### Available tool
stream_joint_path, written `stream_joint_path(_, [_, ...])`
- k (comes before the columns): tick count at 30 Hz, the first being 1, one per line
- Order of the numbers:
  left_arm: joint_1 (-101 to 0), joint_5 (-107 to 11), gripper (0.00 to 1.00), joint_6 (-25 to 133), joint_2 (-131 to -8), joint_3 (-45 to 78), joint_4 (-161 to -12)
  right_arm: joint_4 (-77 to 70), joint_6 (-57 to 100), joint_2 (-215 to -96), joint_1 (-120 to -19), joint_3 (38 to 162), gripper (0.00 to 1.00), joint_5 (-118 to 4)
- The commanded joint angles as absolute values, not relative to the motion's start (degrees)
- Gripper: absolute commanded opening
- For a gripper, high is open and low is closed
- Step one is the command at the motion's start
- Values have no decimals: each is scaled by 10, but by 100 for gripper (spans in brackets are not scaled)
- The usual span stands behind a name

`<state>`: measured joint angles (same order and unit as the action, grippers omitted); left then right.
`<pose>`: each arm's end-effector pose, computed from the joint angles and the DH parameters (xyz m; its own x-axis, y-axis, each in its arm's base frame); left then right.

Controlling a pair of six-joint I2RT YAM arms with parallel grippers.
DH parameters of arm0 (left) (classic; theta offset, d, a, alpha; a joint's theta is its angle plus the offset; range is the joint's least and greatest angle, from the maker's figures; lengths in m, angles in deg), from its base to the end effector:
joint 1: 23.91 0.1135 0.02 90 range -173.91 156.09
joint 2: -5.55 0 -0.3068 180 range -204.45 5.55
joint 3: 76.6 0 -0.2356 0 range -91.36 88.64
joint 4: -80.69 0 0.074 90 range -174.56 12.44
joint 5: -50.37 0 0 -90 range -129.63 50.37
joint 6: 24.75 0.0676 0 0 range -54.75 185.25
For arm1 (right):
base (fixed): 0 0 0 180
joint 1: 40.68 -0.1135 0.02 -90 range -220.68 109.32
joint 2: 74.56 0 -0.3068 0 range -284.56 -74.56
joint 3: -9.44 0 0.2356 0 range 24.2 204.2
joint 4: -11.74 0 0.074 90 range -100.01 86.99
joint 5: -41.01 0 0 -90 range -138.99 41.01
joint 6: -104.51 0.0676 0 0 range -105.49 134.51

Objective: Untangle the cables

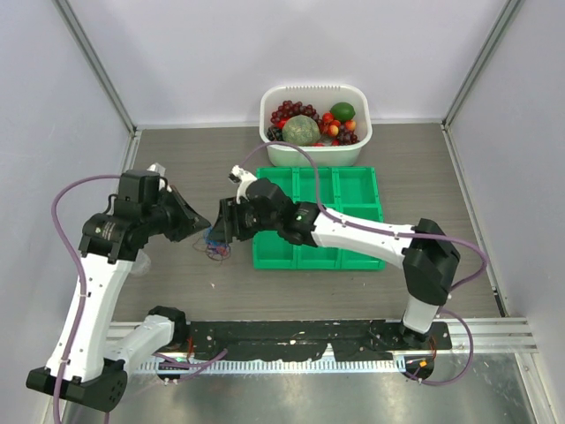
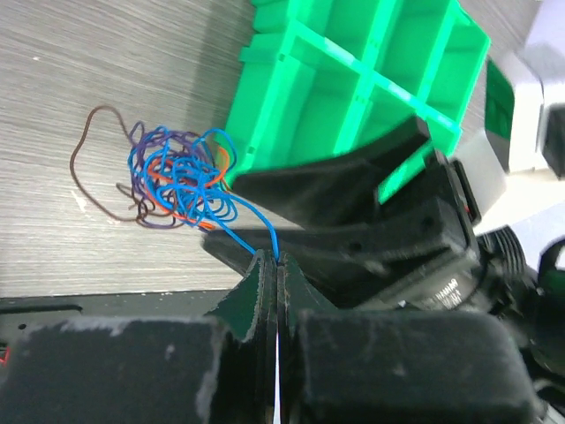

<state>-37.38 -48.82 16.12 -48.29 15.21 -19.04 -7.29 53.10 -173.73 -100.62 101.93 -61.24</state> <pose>0.1253 -0.0411 0.3930 -0.7127 -0.5969 -0.3684 -0.3071 0.7378 -0.6011 0.2025 0.3786 0.3282 -0.7571 -0.0914 -0.6468 -0.6004 0.4875 0.6339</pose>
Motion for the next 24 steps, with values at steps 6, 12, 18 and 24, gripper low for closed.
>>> stream_joint_path(6, [-371, -624, 0, 120, -457, 78, -272, -35, 571, -1868, -1009, 1128, 36, -514])
stream_joint_path(12, [-371, -580, 0, 173, -520, -121, -218, -74, 565, -1967, -1007, 1181, 38, -515])
stream_joint_path(18, [-372, -530, 0, 216, -589, -327, -169, -121, 527, -2020, -998, 1238, 50, -529])
stream_joint_path(24, [-371, -507, 0, 199, -636, -467, -182, -144, 489, -2015, -990, 1240, 56, -554])
